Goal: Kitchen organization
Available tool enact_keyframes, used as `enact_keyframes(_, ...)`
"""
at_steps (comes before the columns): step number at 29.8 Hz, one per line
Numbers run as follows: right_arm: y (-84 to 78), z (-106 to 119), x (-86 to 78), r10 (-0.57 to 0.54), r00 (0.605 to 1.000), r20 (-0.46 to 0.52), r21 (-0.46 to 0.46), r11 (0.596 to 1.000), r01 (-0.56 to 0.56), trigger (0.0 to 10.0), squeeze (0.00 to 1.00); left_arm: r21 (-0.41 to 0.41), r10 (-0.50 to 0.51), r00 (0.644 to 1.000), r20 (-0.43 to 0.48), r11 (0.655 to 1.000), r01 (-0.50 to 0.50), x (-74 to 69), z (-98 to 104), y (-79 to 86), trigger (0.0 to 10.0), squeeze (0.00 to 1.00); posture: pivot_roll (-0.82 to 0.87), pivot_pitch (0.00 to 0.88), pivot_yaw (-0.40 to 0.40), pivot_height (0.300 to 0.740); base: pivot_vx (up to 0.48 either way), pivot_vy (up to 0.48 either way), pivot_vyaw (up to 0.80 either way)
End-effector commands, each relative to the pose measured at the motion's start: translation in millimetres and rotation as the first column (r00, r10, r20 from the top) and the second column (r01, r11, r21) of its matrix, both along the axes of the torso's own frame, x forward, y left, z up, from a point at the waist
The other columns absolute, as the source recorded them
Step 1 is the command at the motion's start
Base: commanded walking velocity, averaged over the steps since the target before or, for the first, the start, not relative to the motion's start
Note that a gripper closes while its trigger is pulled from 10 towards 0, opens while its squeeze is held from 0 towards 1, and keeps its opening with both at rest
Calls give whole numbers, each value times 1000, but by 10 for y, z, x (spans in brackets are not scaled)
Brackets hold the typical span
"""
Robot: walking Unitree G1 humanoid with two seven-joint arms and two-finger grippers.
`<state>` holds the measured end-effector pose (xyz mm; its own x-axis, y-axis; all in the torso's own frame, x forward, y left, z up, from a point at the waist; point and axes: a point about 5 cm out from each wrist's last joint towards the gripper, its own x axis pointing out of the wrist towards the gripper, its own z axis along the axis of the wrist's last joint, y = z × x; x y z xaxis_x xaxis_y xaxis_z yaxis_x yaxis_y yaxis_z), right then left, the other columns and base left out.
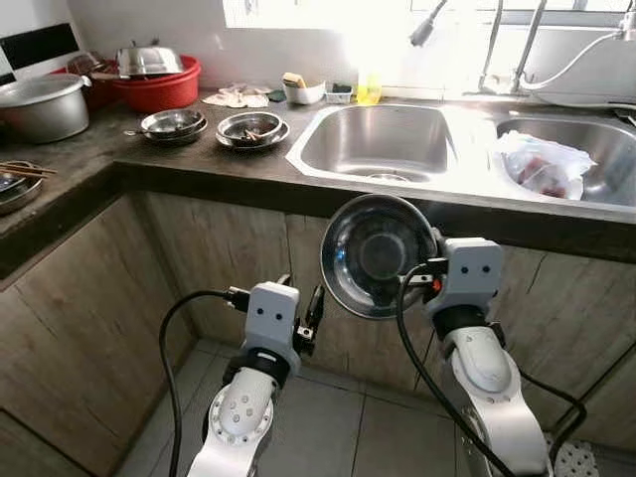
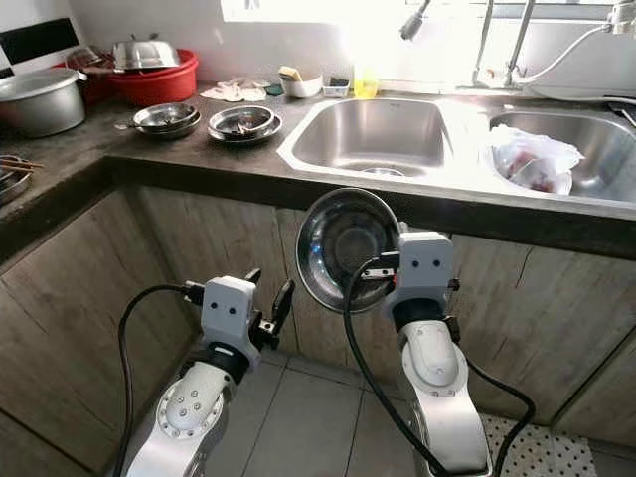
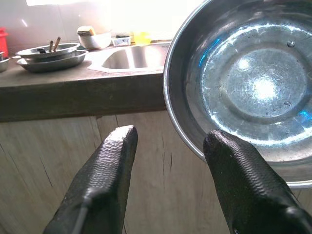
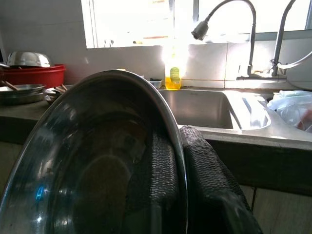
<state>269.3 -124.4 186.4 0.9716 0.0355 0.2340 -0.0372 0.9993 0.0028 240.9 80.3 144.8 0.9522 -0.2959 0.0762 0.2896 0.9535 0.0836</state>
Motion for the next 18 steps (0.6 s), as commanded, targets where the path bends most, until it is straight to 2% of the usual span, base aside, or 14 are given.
enact_keyframes(1, -18, 66, 5, -4, 1000, 18, 15, 1000, 4, 10000, 0, 6, 0, 1000, 15, 1000, 0, 5, 36, -6, 10000, 0, 26, 20, 15, 740, 255, 0, -800)
enact_keyframes(5, -31, 78, 13, -12, 1000, 25, 11, 1000, 12, 10000, 0, 7, -2, 1000, 15, 1000, 2, 7, 35, -5, 10000, 0, 27, 19, 16, 740, 272, 0, -800)
enact_keyframes(18, -54, 149, 50, -18, 998, 53, -1, 1000, 18, 10000, 0, 10, -11, 1000, 18, 1000, 11, 3, 33, -11, 10000, 0, 28, 13, 12, 740, 395, 0, 0)
